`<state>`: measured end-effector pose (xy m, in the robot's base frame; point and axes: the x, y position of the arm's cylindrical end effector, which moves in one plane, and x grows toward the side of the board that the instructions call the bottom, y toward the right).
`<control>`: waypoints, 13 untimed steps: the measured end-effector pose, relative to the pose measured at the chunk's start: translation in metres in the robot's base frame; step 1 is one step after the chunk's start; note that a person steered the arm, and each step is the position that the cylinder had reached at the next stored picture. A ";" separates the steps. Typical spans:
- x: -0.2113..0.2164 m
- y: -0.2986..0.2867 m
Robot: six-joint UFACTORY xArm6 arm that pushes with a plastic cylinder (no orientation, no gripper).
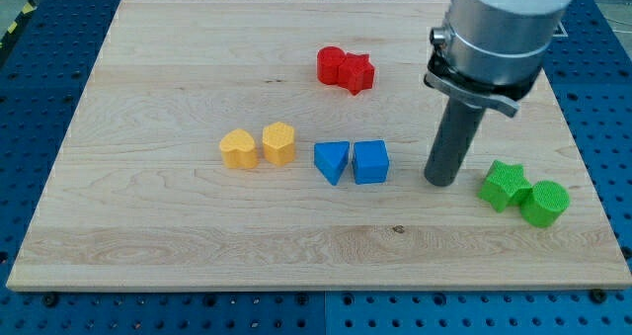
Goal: Slide green blocks to the bottom right
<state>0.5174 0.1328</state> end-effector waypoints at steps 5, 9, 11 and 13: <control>0.008 0.050; -0.013 0.073; -0.003 0.086; 0.001 0.093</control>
